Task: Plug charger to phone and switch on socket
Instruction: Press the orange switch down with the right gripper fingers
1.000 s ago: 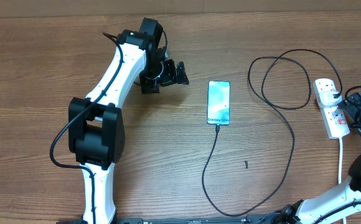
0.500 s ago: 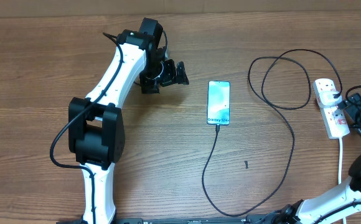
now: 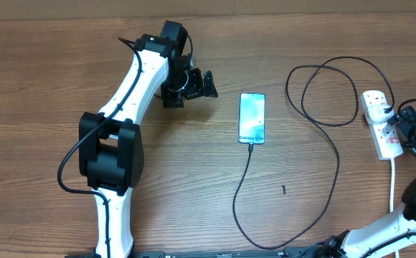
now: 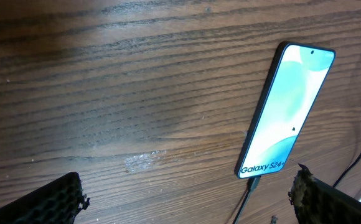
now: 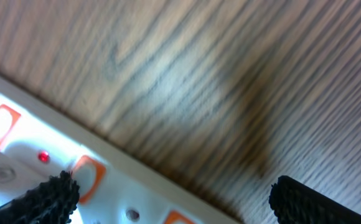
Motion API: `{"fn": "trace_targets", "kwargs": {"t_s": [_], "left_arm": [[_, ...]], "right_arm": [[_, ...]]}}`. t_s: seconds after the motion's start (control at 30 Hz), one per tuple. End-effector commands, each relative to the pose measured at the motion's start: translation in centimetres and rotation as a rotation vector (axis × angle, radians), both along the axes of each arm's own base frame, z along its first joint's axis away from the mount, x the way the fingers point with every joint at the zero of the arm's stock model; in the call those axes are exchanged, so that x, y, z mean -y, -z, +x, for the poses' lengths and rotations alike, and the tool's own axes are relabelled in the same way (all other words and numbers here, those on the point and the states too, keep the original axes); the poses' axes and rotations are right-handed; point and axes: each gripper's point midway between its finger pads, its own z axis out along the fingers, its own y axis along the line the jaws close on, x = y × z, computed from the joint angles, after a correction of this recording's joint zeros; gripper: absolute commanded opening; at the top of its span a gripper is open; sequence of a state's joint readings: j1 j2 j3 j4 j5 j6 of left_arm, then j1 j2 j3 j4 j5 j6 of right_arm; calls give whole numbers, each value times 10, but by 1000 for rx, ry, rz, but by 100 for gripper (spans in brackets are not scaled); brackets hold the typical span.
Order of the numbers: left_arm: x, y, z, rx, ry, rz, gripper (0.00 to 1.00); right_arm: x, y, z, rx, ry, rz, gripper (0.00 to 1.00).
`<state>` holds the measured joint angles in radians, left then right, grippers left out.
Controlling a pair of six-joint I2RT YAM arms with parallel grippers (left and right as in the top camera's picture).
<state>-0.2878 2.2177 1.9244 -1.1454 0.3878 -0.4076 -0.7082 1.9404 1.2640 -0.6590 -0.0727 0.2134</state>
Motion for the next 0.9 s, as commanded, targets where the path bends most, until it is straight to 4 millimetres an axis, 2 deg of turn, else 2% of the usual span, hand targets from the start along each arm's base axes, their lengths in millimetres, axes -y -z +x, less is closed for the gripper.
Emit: {"fn": "trace_targets", "kwargs": {"t_s": [0.0,0.43,0.53,0.63,0.8,0.87], "left_arm": [[1,-13,2,43,27,-2,100],[1,-13,2,43,27,-2,100],[1,-13,2,43,27,-2,100],[1,-13,2,43,27,-2,100],[1,-13,2,43,27,-2,100],[1,-13,2,43,27,-2,100]], "right_arm": [[-12,7,-3,-20,-42,37,100],[-16,9,-8,-43,-39,53,99],[-15,7,-14,-64,10,57,97],[-6,-8,-13,-50,31,27,93],[10,-44,-3,30,45,-39,94],[12,-47,-1,42,46,-50,95]]}}
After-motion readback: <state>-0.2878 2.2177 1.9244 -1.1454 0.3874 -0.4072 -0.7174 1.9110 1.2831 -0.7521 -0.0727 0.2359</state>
